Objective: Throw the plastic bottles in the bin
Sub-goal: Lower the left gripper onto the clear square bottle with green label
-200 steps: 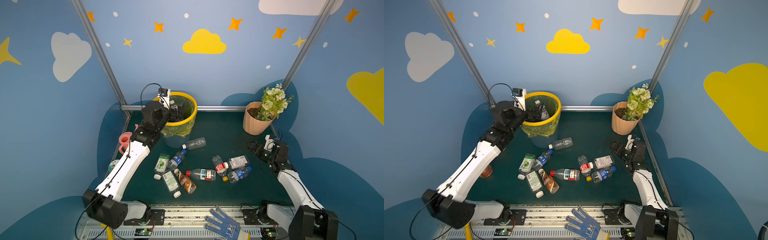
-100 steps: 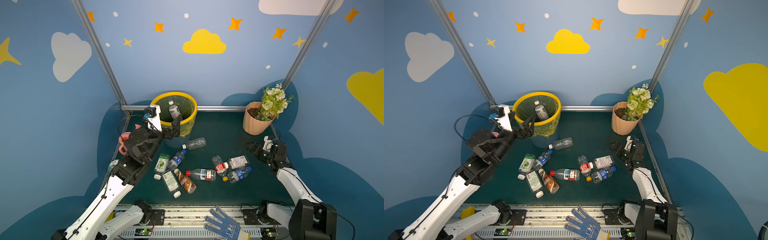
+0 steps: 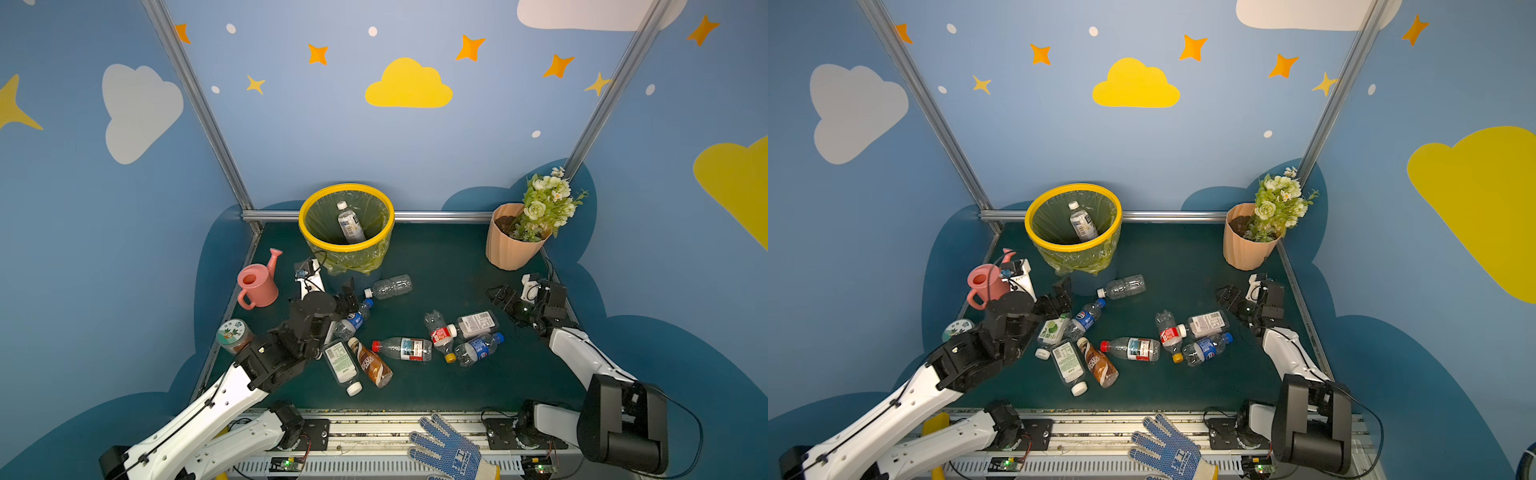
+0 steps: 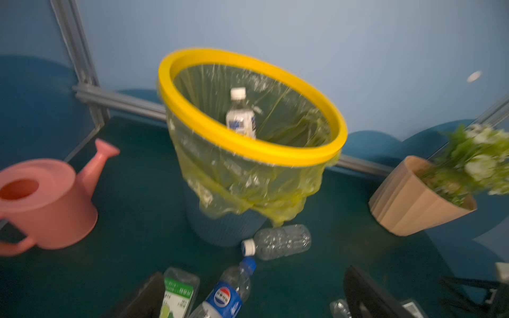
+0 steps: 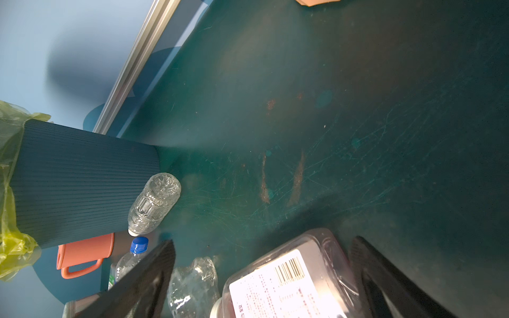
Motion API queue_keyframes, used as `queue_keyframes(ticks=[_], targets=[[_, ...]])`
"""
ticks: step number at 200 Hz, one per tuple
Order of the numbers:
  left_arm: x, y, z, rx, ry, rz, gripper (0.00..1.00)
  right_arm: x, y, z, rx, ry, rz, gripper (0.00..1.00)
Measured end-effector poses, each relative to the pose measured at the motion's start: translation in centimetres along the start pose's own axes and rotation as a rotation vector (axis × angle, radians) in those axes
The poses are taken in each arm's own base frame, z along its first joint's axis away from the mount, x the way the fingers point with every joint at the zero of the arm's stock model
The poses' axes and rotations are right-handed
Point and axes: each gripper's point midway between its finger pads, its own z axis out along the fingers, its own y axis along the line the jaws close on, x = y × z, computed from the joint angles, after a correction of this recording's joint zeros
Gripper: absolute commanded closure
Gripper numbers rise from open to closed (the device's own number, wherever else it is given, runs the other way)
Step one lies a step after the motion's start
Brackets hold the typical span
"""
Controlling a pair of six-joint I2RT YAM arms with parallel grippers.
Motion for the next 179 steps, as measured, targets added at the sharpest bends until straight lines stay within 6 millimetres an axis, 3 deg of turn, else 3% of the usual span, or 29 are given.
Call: queue_keyframes(ticks=[31,117,149,179], targets=[[6.5,2.5,0.2,-0.11,0.15,-0.021,0.0,0.0,-0.1,0.0,0.004,-0.002,-0.019,0.04],[17.9,7.6,0.4,-0.293,0.382,-0.164,0.0,-0.4,-0.2,-0.1,0.023,-0.014,-0.063,0.04],[21.0,8.5,0.8,-0.311,0.445,-0.208,0.02,-0.4,-0.3,0.0,0.025,-0.01,-0.062,0.04],[22.4,8.8,1.4,-0.313,0.488,-0.252,0.02,-0.3,-0.4,0.1,0.025,-0.009,-0.061,0.04]])
